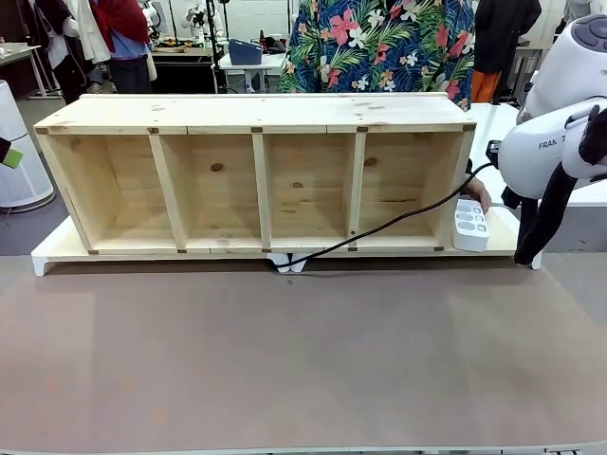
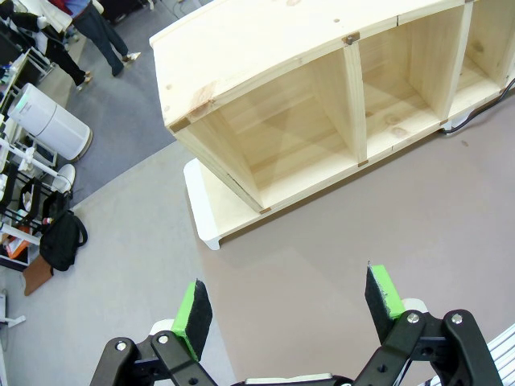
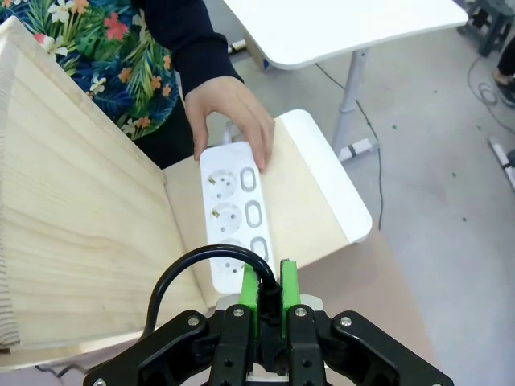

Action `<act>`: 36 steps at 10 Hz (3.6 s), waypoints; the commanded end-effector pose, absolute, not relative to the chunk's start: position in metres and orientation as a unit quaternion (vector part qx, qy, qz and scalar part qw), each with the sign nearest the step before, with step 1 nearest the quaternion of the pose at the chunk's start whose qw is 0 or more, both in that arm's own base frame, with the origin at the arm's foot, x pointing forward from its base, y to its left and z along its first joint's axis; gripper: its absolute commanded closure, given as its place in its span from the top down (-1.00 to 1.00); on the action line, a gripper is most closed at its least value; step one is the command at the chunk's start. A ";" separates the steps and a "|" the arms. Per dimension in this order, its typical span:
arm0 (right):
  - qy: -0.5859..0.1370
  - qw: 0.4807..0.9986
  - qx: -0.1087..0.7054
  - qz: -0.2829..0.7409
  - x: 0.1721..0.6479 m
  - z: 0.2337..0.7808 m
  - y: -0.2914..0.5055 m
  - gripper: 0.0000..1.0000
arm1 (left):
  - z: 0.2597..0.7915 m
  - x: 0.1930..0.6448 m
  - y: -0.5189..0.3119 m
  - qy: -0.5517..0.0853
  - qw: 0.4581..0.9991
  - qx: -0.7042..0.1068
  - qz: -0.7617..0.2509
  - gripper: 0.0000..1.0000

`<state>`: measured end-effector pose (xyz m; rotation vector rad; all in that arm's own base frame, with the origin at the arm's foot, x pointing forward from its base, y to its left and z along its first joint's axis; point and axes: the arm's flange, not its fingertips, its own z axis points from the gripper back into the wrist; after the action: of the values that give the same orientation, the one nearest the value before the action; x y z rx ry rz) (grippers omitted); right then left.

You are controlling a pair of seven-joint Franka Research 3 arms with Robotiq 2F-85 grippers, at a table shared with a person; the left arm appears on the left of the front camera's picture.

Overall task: Perform cable management.
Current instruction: Pull the grasped Power Cable to the location of the Power Strip, then release the Power Cable when the human grasps it.

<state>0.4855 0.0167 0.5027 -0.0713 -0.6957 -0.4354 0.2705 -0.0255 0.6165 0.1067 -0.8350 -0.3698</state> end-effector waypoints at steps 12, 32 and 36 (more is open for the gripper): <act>-0.345 0.914 -0.043 -0.209 0.492 0.506 0.019 -0.73 | 0.617 0.272 -0.026 -0.407 0.894 0.056 -0.177 1.00; -0.347 0.909 -0.028 -0.227 0.488 0.520 0.010 0.87 | 0.617 0.272 -0.026 -0.407 0.894 0.056 -0.177 1.00; -0.342 0.912 -0.027 -0.226 0.488 0.520 0.008 1.00 | 0.617 0.272 -0.026 -0.407 0.894 0.056 -0.177 1.00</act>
<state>0.4881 0.0080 0.5180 -0.0718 -0.7209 -0.4617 0.2705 -0.0255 0.6165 0.1067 -0.8350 -0.3698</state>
